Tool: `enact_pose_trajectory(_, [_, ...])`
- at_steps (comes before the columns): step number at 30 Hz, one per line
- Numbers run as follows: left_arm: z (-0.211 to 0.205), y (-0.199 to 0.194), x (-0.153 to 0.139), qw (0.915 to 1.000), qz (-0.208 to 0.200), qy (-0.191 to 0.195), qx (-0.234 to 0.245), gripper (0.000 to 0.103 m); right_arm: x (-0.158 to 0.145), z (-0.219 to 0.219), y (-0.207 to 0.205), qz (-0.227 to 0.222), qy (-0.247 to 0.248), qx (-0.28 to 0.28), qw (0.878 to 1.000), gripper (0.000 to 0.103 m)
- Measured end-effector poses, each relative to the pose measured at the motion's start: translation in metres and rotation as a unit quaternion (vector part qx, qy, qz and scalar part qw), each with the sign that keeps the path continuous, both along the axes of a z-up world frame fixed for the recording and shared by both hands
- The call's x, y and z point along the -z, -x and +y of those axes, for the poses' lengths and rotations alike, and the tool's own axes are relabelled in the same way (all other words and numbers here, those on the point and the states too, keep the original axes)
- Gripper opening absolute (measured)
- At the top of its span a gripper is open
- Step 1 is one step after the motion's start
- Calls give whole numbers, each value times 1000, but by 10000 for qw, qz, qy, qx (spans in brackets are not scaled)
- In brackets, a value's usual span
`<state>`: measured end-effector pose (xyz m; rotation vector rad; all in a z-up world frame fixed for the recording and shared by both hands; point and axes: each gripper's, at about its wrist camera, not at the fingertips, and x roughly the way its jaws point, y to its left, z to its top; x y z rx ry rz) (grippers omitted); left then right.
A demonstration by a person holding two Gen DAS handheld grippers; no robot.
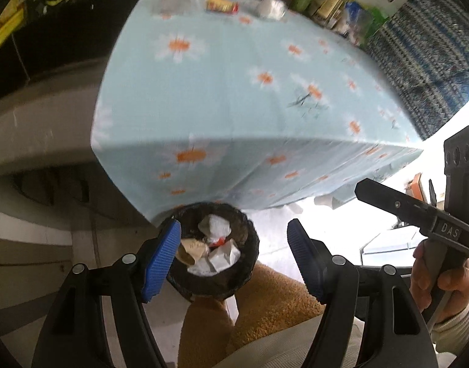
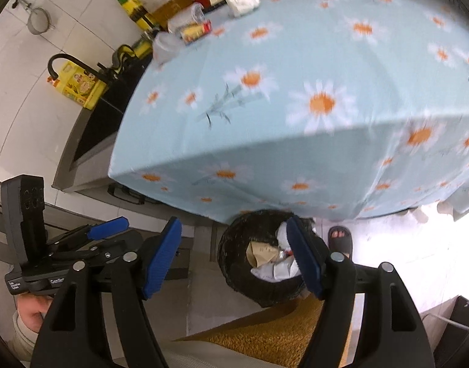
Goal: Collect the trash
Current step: 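Move both tools back up over the tablecloth toward the remaining trash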
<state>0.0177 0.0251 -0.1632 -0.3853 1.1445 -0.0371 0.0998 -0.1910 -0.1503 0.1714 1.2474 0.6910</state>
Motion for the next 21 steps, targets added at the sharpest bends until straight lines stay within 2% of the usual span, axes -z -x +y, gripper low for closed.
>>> enact_pose_trajectory(6, [1, -2, -34, 9991, -380, -158, 31, 70, -34, -2, -7, -446, -108, 20, 9989, 76])
enact_pose_trajectory(13, [4, -8, -61, 9972, -684, -306, -23, 69, -57, 0, -19, -782, -111, 115, 9968, 77])
enact_pose_trajectory(21, [17, -31, -82, 9945, -922, -434, -256, 69, -77, 7, -57, -1045, -172, -31, 9944, 88])
